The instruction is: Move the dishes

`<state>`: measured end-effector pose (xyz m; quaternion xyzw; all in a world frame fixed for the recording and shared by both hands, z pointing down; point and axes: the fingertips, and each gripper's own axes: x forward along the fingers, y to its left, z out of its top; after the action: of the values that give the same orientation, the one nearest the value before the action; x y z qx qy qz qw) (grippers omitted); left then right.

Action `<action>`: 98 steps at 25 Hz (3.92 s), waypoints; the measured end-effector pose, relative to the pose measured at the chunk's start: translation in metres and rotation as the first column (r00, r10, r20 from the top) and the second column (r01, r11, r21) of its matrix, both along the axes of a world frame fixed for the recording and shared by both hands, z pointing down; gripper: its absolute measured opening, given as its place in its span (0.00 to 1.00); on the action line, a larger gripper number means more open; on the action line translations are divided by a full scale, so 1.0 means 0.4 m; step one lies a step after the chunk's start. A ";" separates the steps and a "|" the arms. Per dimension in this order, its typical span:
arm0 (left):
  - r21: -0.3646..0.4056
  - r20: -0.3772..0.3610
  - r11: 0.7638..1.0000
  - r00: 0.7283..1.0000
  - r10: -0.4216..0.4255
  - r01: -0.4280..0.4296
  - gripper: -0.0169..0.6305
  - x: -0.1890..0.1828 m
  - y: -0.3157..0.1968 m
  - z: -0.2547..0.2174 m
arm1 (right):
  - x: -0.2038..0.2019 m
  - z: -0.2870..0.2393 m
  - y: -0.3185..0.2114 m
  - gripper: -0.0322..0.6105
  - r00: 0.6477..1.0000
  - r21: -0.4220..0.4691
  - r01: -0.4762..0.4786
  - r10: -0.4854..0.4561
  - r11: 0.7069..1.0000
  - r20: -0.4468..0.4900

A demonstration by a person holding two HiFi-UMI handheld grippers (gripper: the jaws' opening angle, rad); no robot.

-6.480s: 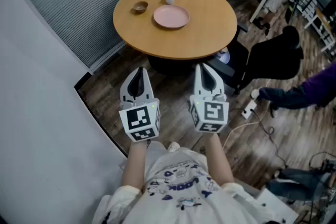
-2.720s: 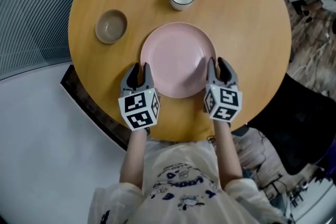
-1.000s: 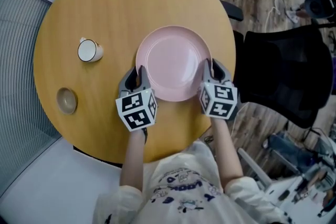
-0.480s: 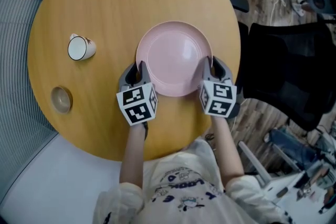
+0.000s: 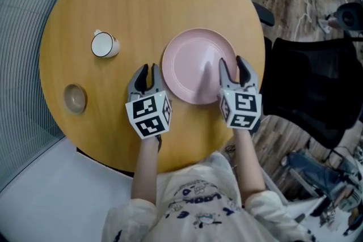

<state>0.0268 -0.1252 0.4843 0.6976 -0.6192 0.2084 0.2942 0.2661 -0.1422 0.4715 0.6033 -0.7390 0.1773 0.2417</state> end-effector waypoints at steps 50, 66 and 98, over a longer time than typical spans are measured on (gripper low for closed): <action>0.047 -0.109 0.961 0.958 -0.266 0.272 0.12 -0.536 0.188 -0.003 | -1.010 0.031 -0.175 0.66 0.886 0.190 0.425 -0.450 0.885 0.115; 0.082 -0.091 0.974 0.975 -0.203 0.211 0.12 -0.461 0.142 -0.062 | -0.930 -0.076 -0.204 0.65 0.898 0.242 0.379 -0.418 0.893 0.135; 0.060 -0.041 0.998 0.999 -0.029 0.031 0.12 -0.110 -0.012 -0.061 | -0.313 0.037 -0.387 0.65 0.989 0.114 0.042 -0.057 0.993 0.133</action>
<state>-0.0172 -0.1302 0.4600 0.7007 -0.6297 0.1711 0.2886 0.1410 -0.2969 0.4863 0.5837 -0.7773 0.1707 0.1614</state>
